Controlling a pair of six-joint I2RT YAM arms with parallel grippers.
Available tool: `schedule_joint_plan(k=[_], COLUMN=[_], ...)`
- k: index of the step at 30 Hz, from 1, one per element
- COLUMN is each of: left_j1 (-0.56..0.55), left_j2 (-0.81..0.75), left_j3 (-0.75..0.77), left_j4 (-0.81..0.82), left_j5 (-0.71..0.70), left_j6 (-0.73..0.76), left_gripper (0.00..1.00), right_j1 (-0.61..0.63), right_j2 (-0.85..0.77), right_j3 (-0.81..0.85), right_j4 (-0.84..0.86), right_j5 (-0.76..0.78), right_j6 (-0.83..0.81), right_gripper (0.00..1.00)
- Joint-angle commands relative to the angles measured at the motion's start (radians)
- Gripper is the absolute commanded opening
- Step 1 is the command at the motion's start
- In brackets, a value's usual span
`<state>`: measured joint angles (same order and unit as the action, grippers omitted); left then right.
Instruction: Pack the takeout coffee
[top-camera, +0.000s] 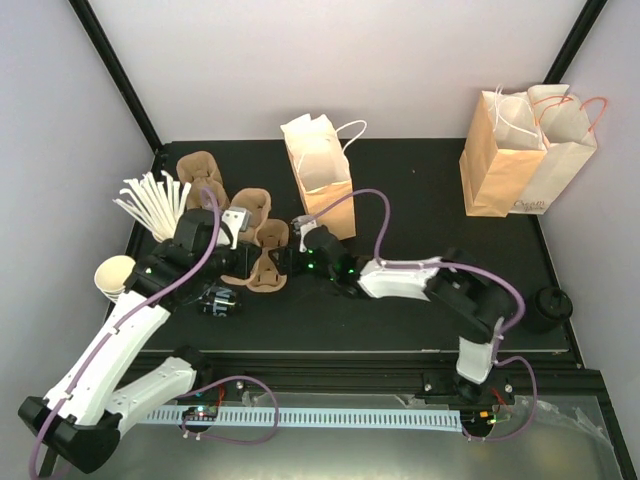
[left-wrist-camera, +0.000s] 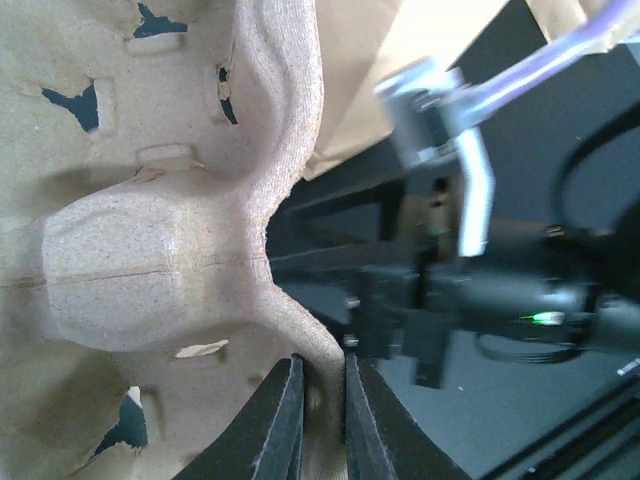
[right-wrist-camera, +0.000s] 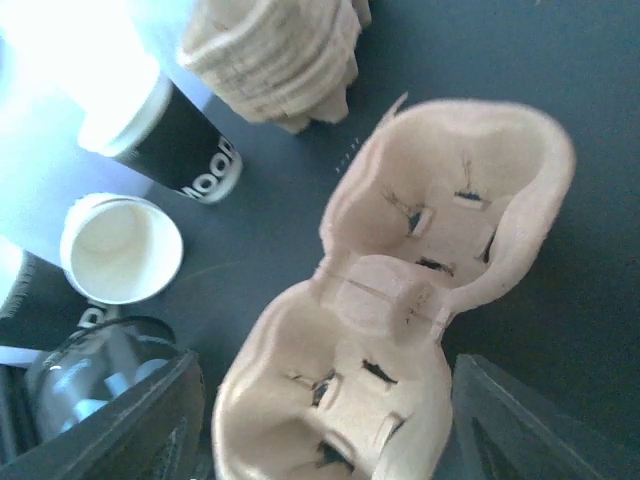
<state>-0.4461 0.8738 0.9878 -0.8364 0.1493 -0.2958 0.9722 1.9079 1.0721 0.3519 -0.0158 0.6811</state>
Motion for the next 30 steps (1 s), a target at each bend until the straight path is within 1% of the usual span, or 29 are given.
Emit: schedule_joint_plan(k=[1, 4, 10, 12, 15, 19, 21, 24, 27, 30], left_j1=[0.002, -0.031, -0.142, -0.182, -0.277, -0.404, -0.449, -0.505, -0.528, -0.534], left_j2=[0.034, 0.071, 0.117, 0.129, 0.143, 0.197, 0.253, 0.336, 0.395, 0.471], left_j3=[-0.016, -0.046, -0.12, -0.138, -0.156, -0.181, -0.167, -0.115, -0.1, -0.098], left_j4=[0.025, 0.048, 0.075, 0.062, 0.073, 0.171, 0.216, 0.25, 0.346, 0.436], left_j5=[0.116, 0.155, 0.136, 0.118, 0.099, 0.085, 0.077, 0.014, -0.027, -0.036], left_j6=[-0.057, -0.105, -0.177, -0.212, -0.289, -0.368, -0.386, -0.41, -0.434, -0.469], left_gripper=[0.15, 0.14, 0.14, 0.14, 0.14, 0.14, 0.14, 0.14, 0.15, 0.15], right_j1=[0.002, 0.002, -0.001, -0.004, -0.02, -0.039, -0.077, -0.179, -0.297, -0.378], right_j2=[-0.2, -0.327, -0.561, -0.619, -0.678, -0.749, -0.772, -0.801, -0.856, -0.91], right_j3=[-0.141, -0.267, -0.498, -0.538, -0.553, -0.604, -0.636, -0.672, -0.693, -0.679], right_j4=[-0.007, -0.015, -0.076, -0.131, -0.259, -0.364, -0.394, -0.434, -0.473, -0.531], right_j5=[0.062, 0.064, 0.088, 0.102, 0.13, 0.204, 0.213, 0.156, 0.089, 0.064], right_j6=[-0.074, -0.077, -0.054, -0.052, -0.04, 0.003, 0.018, 0.001, -0.053, -0.118], right_gripper=[0.73, 0.76, 0.76, 0.76, 0.76, 0.76, 0.75, 0.74, 0.74, 0.74])
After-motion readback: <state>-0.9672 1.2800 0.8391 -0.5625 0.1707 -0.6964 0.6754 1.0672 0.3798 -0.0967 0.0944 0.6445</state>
